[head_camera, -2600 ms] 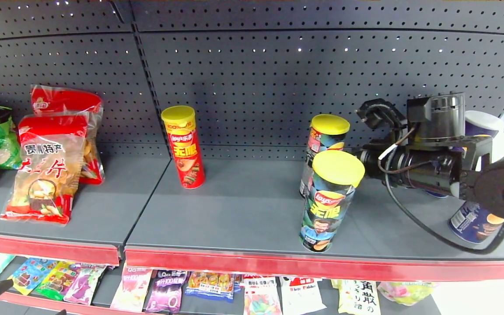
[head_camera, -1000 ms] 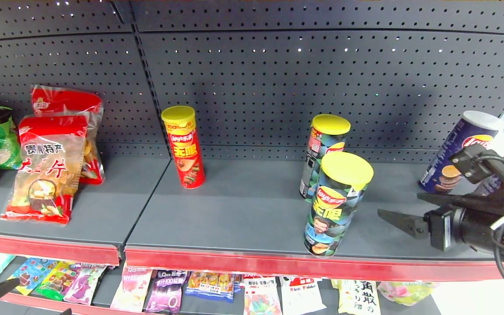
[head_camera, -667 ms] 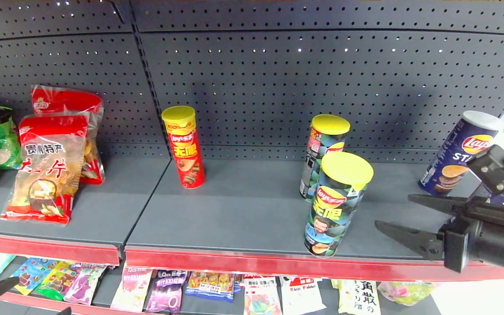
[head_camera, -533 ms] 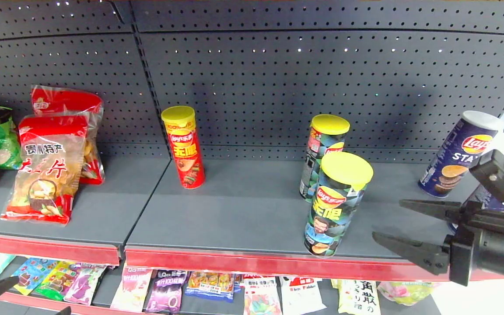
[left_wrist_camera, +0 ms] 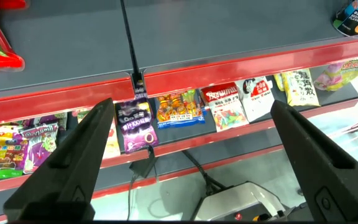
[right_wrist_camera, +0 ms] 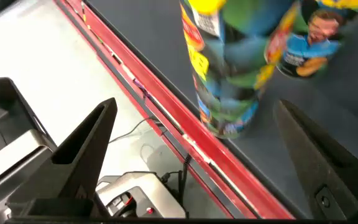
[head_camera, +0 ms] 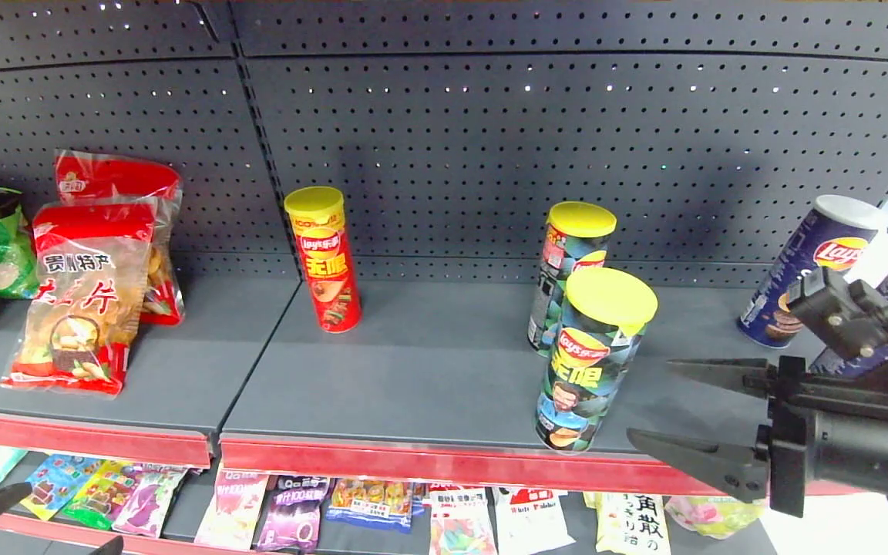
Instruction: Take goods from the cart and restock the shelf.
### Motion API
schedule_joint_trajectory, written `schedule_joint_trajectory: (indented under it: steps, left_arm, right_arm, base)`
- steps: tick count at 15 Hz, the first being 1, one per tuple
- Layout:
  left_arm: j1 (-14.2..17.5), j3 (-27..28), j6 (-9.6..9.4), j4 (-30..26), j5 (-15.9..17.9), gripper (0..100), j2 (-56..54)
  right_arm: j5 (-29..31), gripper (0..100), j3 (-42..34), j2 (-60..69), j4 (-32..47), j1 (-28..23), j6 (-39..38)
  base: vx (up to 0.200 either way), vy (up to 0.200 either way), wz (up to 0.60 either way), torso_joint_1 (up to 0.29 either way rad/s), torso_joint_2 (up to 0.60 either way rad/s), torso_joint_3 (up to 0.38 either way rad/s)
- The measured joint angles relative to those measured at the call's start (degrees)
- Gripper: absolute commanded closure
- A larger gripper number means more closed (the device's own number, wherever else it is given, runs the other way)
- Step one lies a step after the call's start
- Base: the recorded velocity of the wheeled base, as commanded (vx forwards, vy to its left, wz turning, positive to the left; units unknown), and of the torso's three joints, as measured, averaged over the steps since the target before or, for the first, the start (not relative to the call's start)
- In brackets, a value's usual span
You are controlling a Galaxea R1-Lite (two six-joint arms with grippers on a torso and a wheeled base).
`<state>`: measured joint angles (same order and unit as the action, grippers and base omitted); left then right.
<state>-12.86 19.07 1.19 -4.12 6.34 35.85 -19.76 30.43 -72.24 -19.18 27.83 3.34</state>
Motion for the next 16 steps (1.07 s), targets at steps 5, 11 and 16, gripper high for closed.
schedule_joint_trajectory:
  steps: [5, 11, 16]
  left_arm:
    - [0.0, 0.2, 0.00, 0.1, 0.0, 0, 0.2]
    - [0.0, 0.4, 0.00, 0.1, -0.1, 0, 0.2]
    - [0.0, 0.5, 0.06, 0.1, -0.1, 0, 0.2]
  right_arm:
    - [0.4, 0, 3.4, -4.9, -0.9, 2.2, 0.1]
    - [1.5, 0, 3.6, -10.1, -7.3, 2.6, 0.1]
    - [3.2, 0, 3.1, -11.0, -7.3, 1.8, 0.1]
  base:
    - [0.000, 0.000, 0.00, 0.000, 0.00, 0.000]
    - [0.000, 0.000, 0.00, 0.000, 0.00, 0.000]
    - [0.000, 0.000, 0.00, 0.000, 0.00, 0.000]
